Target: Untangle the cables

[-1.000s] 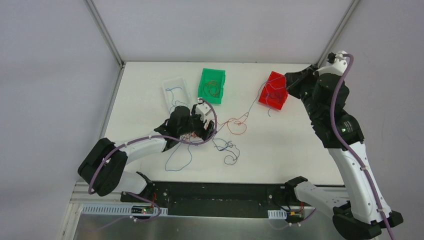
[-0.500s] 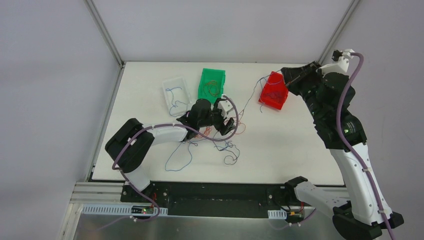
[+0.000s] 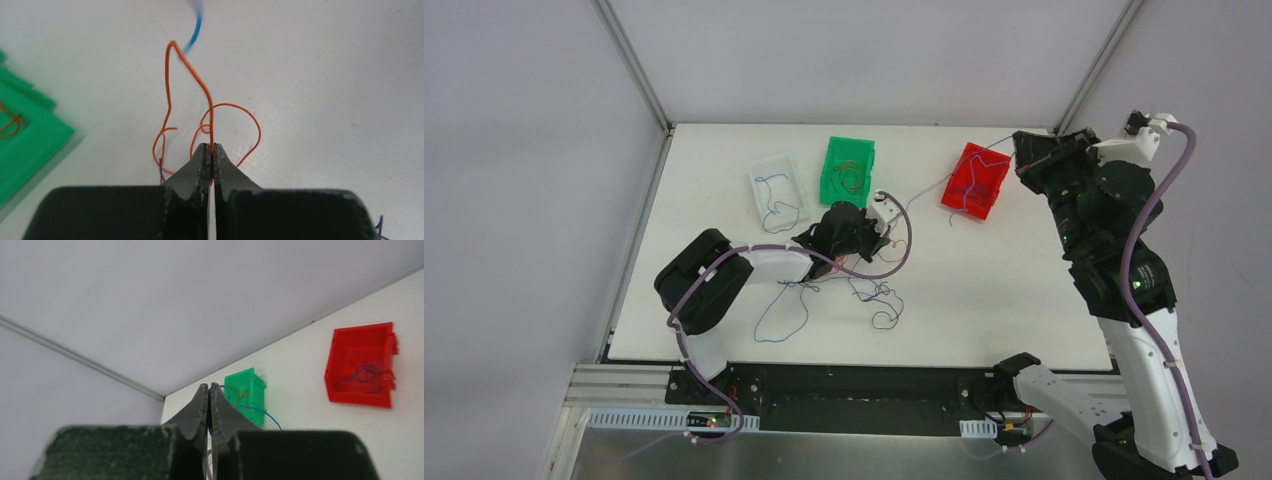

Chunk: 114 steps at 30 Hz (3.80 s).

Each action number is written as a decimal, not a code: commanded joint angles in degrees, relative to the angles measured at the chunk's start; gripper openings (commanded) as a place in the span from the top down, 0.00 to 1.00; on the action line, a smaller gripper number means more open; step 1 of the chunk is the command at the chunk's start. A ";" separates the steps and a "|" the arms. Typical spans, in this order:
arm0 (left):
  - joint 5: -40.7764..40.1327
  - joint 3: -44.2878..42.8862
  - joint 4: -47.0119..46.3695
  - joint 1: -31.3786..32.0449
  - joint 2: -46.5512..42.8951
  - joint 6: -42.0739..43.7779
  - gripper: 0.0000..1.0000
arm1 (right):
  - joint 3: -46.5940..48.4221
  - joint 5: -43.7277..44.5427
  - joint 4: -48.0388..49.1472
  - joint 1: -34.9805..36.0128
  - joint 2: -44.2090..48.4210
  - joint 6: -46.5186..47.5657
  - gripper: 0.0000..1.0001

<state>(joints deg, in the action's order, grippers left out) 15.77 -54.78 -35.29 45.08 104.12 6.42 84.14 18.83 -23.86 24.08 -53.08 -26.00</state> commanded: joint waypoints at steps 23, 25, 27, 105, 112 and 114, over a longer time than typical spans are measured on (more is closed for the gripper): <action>-5.07 26.78 21.26 -8.87 -44.02 -24.56 0.99 | -0.28 -29.30 9.52 0.11 -12.46 3.53 1.00; -8.28 28.04 26.46 -8.88 -49.01 -26.45 0.99 | 0.37 -32.02 13.50 1.37 -17.21 2.02 1.00; -11.65 28.66 32.00 -8.87 -53.47 -27.53 0.99 | 2.68 -32.36 15.61 3.77 -22.00 1.70 1.00; -15.94 5.89 46.60 -8.91 -49.28 -22.92 1.00 | -12.88 -26.87 30.79 15.31 -36.67 12.91 0.28; -4.75 -14.51 50.13 -8.19 -40.77 -20.11 1.00 | -32.13 -28.36 35.32 11.77 -20.39 13.63 0.25; -2.24 -20.24 50.38 -7.36 -38.18 -21.04 1.00 | -37.92 -33.89 42.25 11.07 -17.07 12.40 0.22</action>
<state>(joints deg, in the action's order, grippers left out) 5.69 -65.25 15.49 36.29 63.00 -15.68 53.17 -6.92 7.49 36.18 -77.45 -11.97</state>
